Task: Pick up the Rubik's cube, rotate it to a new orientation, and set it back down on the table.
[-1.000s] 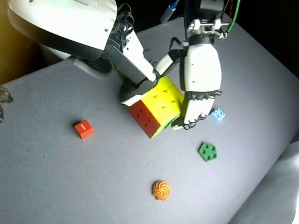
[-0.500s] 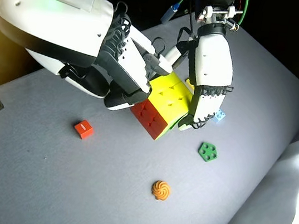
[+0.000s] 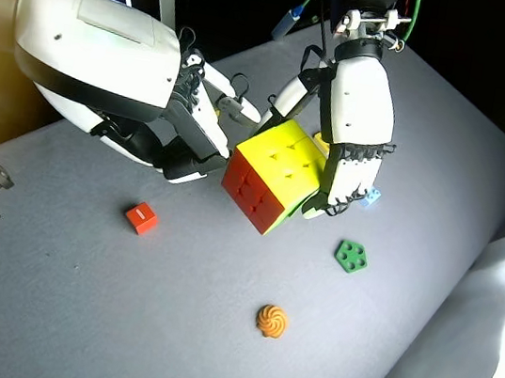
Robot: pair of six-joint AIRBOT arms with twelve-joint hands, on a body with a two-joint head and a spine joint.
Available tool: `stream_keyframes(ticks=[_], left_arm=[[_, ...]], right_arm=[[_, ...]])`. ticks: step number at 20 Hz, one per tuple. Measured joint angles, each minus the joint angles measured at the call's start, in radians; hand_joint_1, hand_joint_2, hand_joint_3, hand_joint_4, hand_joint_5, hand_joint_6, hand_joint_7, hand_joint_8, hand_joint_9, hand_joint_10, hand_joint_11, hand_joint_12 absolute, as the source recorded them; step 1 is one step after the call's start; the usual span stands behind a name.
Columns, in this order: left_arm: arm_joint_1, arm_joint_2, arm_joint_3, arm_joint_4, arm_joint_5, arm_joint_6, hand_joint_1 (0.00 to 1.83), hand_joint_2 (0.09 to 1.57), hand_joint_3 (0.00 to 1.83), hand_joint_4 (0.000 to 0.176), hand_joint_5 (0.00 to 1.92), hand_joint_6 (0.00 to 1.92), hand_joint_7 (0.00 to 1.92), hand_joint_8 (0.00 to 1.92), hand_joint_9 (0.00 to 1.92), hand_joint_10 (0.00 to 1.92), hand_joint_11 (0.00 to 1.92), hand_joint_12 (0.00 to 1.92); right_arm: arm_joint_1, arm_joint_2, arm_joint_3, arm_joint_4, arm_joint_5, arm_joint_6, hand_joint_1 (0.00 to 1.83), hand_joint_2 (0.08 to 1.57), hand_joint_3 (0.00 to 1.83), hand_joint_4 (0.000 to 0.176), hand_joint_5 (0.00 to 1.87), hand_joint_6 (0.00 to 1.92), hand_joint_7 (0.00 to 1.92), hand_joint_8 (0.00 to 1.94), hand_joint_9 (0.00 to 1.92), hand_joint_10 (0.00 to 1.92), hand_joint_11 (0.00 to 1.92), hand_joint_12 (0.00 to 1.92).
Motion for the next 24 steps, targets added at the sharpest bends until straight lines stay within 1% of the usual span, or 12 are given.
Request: stream_keyframes(ticks=[2, 5, 7, 9, 10, 15, 16, 17, 18, 19, 23, 24], left_arm=[[-0.002, 0.0, 0.001, -0.001, -0.001, 0.002, 1.35, 1.18, 0.0, 0.0, 0.91, 0.93, 0.85, 1.32, 0.69, 1.5, 0.45, 1.65], [-0.003, 0.0, 0.005, -0.013, -0.001, 0.014, 1.36, 1.17, 0.0, 0.0, 0.91, 0.9, 0.9, 1.26, 0.71, 1.49, 0.44, 1.64], [-0.013, 0.0, 0.005, -0.018, -0.003, 0.019, 1.35, 1.18, 0.0, 0.0, 0.9, 0.94, 0.85, 1.31, 0.69, 1.51, 0.41, 1.65], [-0.015, 0.0, 0.005, -0.018, -0.002, 0.02, 1.36, 1.18, 0.0, 0.0, 0.97, 0.8, 0.86, 1.36, 0.68, 1.56, 0.4, 1.7], [-0.015, 0.0, 0.005, -0.021, -0.003, 0.022, 1.36, 1.17, 0.0, 0.0, 0.94, 0.85, 0.87, 1.34, 0.69, 1.48, 0.46, 1.62], [-0.015, 0.0, 0.005, -0.021, -0.002, 0.023, 1.26, 1.13, 0.0, 0.0, 1.0, 0.8, 0.93, 1.26, 0.73, 1.32, 0.46, 1.62], [-0.015, 0.0, 0.005, -0.021, -0.002, 0.026, 1.25, 1.12, 0.0, 0.0, 1.02, 0.76, 0.93, 1.29, 0.73, 1.33, 0.46, 1.65], [-0.015, 0.0, 0.005, -0.022, -0.003, 0.03, 1.34, 1.14, 0.0, 0.0, 0.98, 0.82, 0.92, 1.24, 0.74, 1.41, 0.47, 1.63], [-0.015, 0.0, 0.005, -0.024, -0.003, 0.031, 1.35, 1.18, 0.0, 0.0, 0.92, 0.9, 0.86, 1.32, 0.67, 1.51, 0.4, 1.7], [-0.015, 0.0, 0.005, -0.025, -0.003, 0.031, 1.36, 1.17, 0.0, 0.0, 0.93, 0.89, 0.87, 1.32, 0.69, 1.5, 0.42, 1.67], [-0.015, 0.0, 0.009, -0.029, 0.0, 0.042, 1.24, 1.15, 0.0, 0.0, 1.0, 0.82, 0.88, 1.36, 0.68, 1.38, 0.43, 1.67], [-0.016, 0.0, 0.009, -0.031, 0.0, 0.042, 1.33, 1.17, 0.0, 0.0, 0.95, 0.89, 0.86, 1.33, 0.69, 1.45, 0.44, 1.66]], right_arm=[[-0.011, -0.006, 0.0, -0.015, 0.002, -0.001, 1.38, 1.1, 0.0, 0.127, 0.24, 0.01, 0.98, 1.07, 0.93, 1.68, 0.69, 1.76], [-0.011, -0.015, 0.002, -0.007, -0.005, -0.003, 1.37, 1.13, 0.01, 0.148, 0.16, 0.0, 0.9, 1.18, 0.88, 1.77, 0.57, 1.8], [-0.011, -0.032, 0.018, -0.006, -0.013, -0.003, 1.37, 1.13, 0.0, 0.138, 0.17, 0.01, 0.9, 1.2, 0.88, 1.71, 0.58, 1.76], [-0.011, -0.043, 0.033, 0.0, -0.019, -0.003, 1.48, 1.12, 0.0, 0.12, 0.14, 0.0, 0.86, 1.12, 0.9, 1.39, 0.55, 1.69], [-0.011, -0.051, 0.046, 0.0, -0.026, -0.003, 1.49, 1.13, 0.0, 0.134, 0.13, 0.0, 0.85, 1.12, 0.88, 1.39, 0.55, 1.68], [-0.024, -0.072, 0.072, 0.018, -0.043, -0.006, 1.36, 1.14, 0.0, 0.121, 0.19, 0.0, 0.9, 1.22, 0.9, 1.71, 0.59, 1.81], [-0.032, -0.075, 0.072, 0.024, -0.042, -0.006, 1.37, 1.13, 0.0, 0.119, 0.2, 0.0, 0.92, 1.16, 0.92, 1.68, 0.59, 1.76], [-0.036, -0.077, 0.072, 0.023, -0.041, -0.006, 1.47, 1.12, 0.0, 0.113, 0.2, 0.0, 0.9, 1.18, 0.88, 1.34, 0.58, 1.68], [-0.039, -0.077, 0.072, 0.023, -0.041, -0.006, 1.48, 1.13, 0.0, 0.129, 0.16, 0.0, 0.84, 1.12, 0.88, 1.41, 0.62, 1.69], [-0.043, -0.077, 0.072, 0.024, -0.041, -0.006, 1.49, 1.11, 0.0, 0.128, 0.16, 0.0, 0.9, 1.15, 0.89, 1.25, 0.67, 1.71], [-0.07, -0.077, 0.072, 0.041, -0.041, -0.004, 1.49, 1.12, 0.0, 0.115, 0.21, 0.0, 0.87, 1.22, 0.85, 1.27, 0.61, 1.68], [-0.075, -0.077, 0.072, 0.041, -0.041, -0.005, 1.49, 1.11, 0.0, 0.11, 0.25, 0.01, 0.88, 1.06, 0.92, 1.31, 0.56, 1.59]])
